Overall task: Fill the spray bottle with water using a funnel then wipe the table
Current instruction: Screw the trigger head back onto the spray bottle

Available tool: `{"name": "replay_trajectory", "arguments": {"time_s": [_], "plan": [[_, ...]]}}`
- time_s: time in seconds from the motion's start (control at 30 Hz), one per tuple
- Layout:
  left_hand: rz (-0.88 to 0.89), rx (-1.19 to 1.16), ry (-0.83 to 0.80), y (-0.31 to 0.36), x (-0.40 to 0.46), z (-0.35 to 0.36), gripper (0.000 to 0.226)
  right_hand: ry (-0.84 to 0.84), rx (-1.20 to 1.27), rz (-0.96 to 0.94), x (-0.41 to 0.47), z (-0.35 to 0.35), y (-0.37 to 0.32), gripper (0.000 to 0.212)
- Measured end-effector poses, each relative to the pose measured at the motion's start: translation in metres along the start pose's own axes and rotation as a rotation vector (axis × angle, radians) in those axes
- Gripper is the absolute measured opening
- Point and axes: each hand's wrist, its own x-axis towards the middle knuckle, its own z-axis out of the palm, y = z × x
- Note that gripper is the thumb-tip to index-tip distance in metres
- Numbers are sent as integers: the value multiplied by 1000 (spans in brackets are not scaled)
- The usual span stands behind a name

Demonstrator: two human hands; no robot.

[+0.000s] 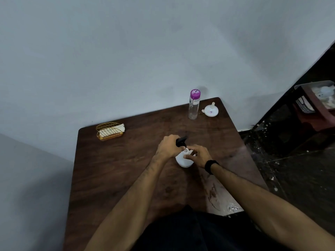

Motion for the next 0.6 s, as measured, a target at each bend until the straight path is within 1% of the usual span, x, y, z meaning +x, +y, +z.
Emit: {"name": "replay_trajectory", "arguments": {"time_s": [0.1,0.23,0.33,0.4,0.5,0.6], "plan": [[-29,22,-9,4,4,2,30,-10,7,0,1,2,3,39],[-64,53,-56,8,9,9,31,-12,41,23,3,5,9,46],[-75,100,-62,8,5,19,33,-11,60,12,3,6,10,41],[-78,107,-31,7,3,27,33,-7,75,-2,2,6,10,37],[-76,109,1,10,2,32,31,-10,55,-42,2,5,11,36],[-78,138,6,16,3,34,33,-15,33,-34,6,7,15,36]]}}
